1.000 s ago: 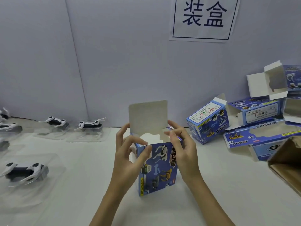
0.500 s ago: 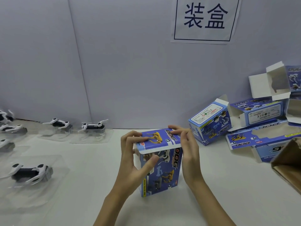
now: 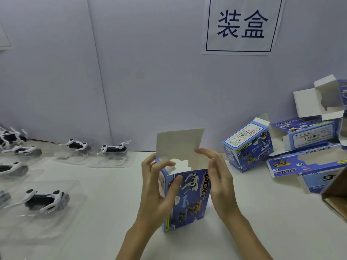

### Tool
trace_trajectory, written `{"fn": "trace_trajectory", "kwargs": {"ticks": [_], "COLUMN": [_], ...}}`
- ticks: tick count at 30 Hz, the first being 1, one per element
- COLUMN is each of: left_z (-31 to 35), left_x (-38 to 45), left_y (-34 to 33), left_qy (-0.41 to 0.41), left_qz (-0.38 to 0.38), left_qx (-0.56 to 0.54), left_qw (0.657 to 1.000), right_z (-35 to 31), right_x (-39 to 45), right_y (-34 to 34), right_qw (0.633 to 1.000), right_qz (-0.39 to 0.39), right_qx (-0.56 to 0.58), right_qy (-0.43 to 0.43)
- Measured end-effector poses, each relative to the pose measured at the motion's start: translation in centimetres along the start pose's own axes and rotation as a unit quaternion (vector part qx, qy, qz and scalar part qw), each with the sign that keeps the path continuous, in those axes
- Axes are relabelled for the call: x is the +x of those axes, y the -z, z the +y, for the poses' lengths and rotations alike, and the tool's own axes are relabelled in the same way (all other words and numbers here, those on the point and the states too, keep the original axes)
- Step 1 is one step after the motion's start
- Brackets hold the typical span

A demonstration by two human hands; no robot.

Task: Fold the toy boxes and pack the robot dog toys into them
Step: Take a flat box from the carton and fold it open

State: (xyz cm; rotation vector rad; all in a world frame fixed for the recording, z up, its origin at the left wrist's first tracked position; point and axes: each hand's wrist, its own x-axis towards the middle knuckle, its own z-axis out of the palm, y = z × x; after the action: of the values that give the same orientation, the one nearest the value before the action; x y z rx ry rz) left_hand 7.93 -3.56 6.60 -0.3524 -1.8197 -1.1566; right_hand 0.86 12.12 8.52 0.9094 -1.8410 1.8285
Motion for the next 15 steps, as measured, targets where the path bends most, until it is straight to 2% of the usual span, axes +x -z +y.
{"fn": "trace_trajectory", "kwargs": {"ticks": [3, 7, 10, 12, 15], "left_z": [-0.4, -2.4, -4.5, -5.6, -5.8], "left_x": [0.1, -0.3, -0.6, -1.4, -2.4], "left_y": [0.0, -0.1, 0.0, -0.2, -0.2], "left_qy": [-0.081, -0.182, -0.189, -0.138, -0.076], "left_qz": [0.018, -0.068, -0.141, -0.195, -0.258], "left_qx": [0.102, 0.25, 0.321, 0.35, 0.384], "left_qw": [0.991, 0.949, 0.917, 0.906, 0.883], "right_z": [0.6, 2.1, 2.9, 3.1, 3.0], "right_x": [0.0, 0.6, 0.8, 0.4, -0.7], "right_y": [-0.2, -0.2, -0.3, -0.5, -1.3], "right_qw": [0.991, 0.959, 0.927, 0.937, 0.972], "right_qz": [0.066, 0.132, 0.185, 0.201, 0.145], "right_qx": [0.098, 0.154, 0.151, 0.083, -0.159], "right_qy": [-0.06, -0.2, -0.288, -0.273, -0.099]}}
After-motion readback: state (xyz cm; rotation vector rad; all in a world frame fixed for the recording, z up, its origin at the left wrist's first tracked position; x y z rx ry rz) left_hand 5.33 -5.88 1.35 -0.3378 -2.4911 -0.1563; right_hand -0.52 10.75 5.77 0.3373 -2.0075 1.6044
